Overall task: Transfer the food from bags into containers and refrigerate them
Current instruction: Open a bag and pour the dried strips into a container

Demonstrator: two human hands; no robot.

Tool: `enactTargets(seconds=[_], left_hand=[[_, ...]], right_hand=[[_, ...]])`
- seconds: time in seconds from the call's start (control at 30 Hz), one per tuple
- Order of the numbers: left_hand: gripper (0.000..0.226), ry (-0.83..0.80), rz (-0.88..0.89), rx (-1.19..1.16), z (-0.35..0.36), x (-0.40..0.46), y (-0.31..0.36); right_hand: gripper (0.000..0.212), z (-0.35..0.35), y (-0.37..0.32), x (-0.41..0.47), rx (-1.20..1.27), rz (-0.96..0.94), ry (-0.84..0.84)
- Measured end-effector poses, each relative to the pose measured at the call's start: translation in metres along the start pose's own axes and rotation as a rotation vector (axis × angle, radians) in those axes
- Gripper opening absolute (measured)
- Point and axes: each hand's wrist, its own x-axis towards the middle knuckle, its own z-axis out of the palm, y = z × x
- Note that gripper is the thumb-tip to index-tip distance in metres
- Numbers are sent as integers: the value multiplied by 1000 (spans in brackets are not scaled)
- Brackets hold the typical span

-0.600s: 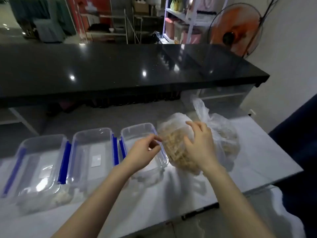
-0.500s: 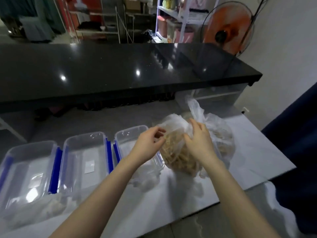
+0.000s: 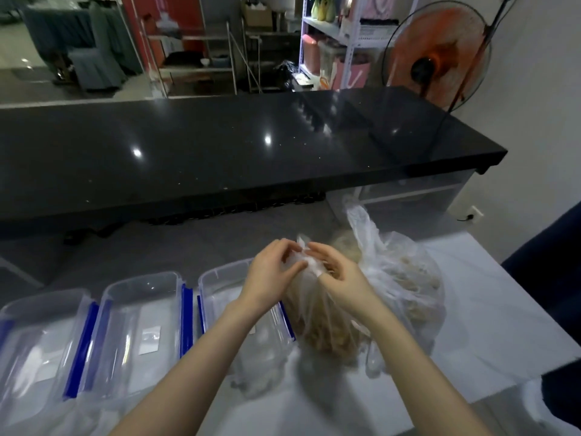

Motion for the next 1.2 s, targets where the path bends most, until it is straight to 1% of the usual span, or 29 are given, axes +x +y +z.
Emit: enactTargets(seconds=[0.03,0.1,0.17,0.27,0.3,0.37,0.43,0.47,0.53,0.57,0.63,0.67,0.7,0.77,0.8,0.87,0.9,0.93,0.97,1.0,1.03,1.1,1.17,1.2], left_hand=[[15,32,13,4,-1,2,0],[6,43,49,54,-4,6,1],[8,52,79,140,-6,8,-2],[13,114,81,242,-15,11,-9],[12,133,51,264,-19,13,-10],[12,203,-83,237,-29,17,-13],[12,297,-245,135,-39,21,-16],[11,302,-269,100,-42,21,-15],[8,212,-208,63,-41,17,-8],[14,151,-166,20,-39,14,-2],[37,46,-102,-80,-34,10,12],[46,-3,-74,-49,-30,10,18],[49,-44,-41,48,-25,12,22],[40,-72,5,264,-17,16,26],[31,-66,5,286,-14,18,28],[15,-43,-3,164,-11,18,32],[10,-26,1,102,-11,17,35],[7,6,4,58,-13,16,37],[5,47,-6,27,-16,17,36],[4,95,-29,10,-20,19,35],[4,143,-65,7,-25,20,33],[4,227,-154,-5,-35,24,26],[8,269,-224,-72,-42,25,23],[9,270,-239,-114,-44,25,26]], right_hand=[[43,-2,-1,2,-3,-4,-11],[42,-7,0,4,-20,-8,-34],[40,-12,1,7,-53,-5,-38],[23,-20,2,11,-126,-37,-38],[18,-24,1,13,-165,-60,-19],[10,-35,-1,17,-209,-85,96],[10,-48,-2,19,-211,-97,266],[11,-54,-1,19,-201,-98,322],[11,-59,2,16,-172,-94,331],[11,-59,2,13,-153,-95,315],[12,-57,-1,10,-117,-108,309],[13,-57,-5,9,-108,-120,322],[13,-57,-9,8,-103,-134,335],[10,-58,-16,7,-142,-148,320],[11,-58,-18,6,-206,-141,275],[27,-54,-17,3,-458,-127,160],[30,-52,-15,3,-588,-159,144],[28,-51,-12,5,-656,-210,162],[24,-52,-11,6,-651,-257,202],[19,-55,-11,7,-580,-266,253],[15,-61,-12,6,-458,-243,314],[16,-73,-15,4,-194,-157,425],[20,-80,-19,3,-41,-87,487],[18,-82,-21,4,8,-66,504]])
